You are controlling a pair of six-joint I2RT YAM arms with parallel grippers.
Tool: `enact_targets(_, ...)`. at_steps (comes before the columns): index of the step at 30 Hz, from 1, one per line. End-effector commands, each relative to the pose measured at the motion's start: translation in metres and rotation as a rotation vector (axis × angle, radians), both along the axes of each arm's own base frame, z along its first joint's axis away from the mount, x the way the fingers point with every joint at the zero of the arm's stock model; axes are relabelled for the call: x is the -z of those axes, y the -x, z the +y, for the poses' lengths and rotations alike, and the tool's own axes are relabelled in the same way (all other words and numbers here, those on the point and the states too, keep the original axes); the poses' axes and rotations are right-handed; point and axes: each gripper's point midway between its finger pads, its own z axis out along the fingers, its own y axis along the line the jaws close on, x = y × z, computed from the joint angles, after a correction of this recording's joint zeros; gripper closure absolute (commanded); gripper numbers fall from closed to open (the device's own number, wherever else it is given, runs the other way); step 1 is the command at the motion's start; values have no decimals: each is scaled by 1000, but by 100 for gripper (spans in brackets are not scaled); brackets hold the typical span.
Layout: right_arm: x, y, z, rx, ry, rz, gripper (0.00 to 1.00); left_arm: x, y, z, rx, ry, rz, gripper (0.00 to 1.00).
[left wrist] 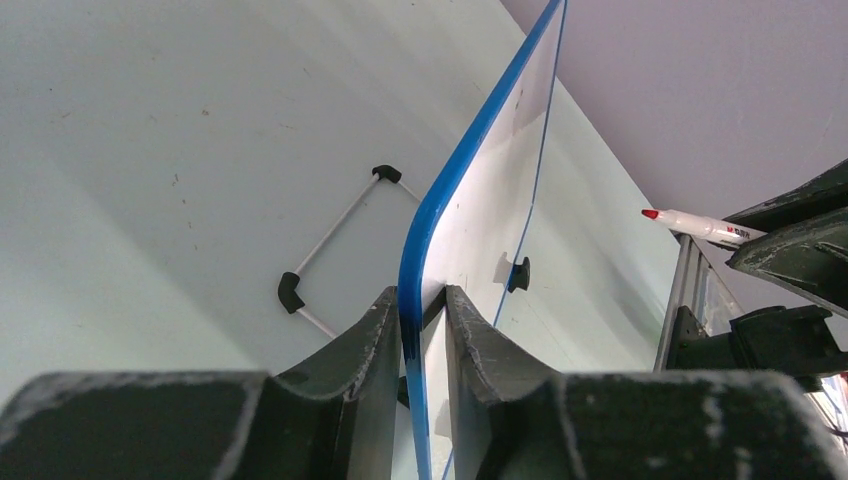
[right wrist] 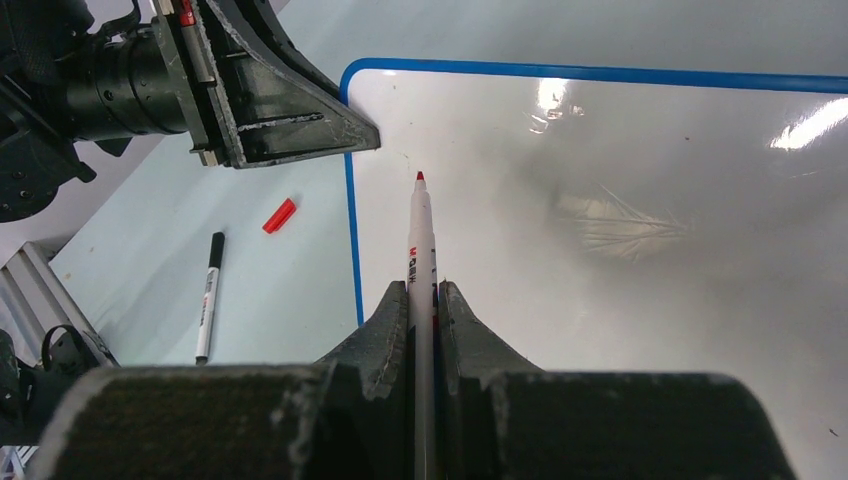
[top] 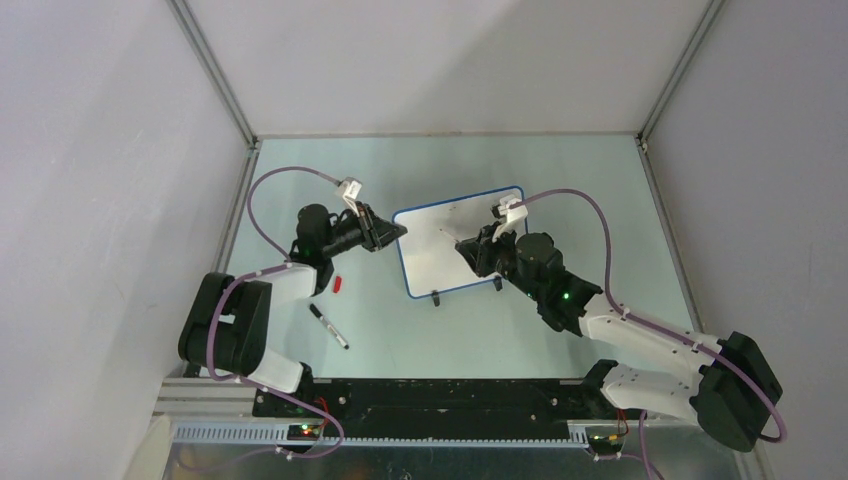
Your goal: Write a sentence on the whiteboard
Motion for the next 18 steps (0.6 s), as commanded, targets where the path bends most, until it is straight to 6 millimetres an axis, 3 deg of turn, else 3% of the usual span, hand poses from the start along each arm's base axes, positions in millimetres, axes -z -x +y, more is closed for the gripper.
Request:
enact_targets(1, -8, -3, 1, 9, -10, -38, 96, -23, -8, -2, -1, -1, -87, 73)
enact_targets(12, -13, 2, -6, 20, -41, -72, 100, -21, -9, -1, -5, -11, -79, 71)
enact_targets(17, -14, 2, -7, 24, -40, -76, 100, -17, -9, 0, -9, -22, -78, 51)
enact_targets(18, -14, 2, -7, 24, -40, -76, 100, -19, -8, 0, -3, -20, -90, 37)
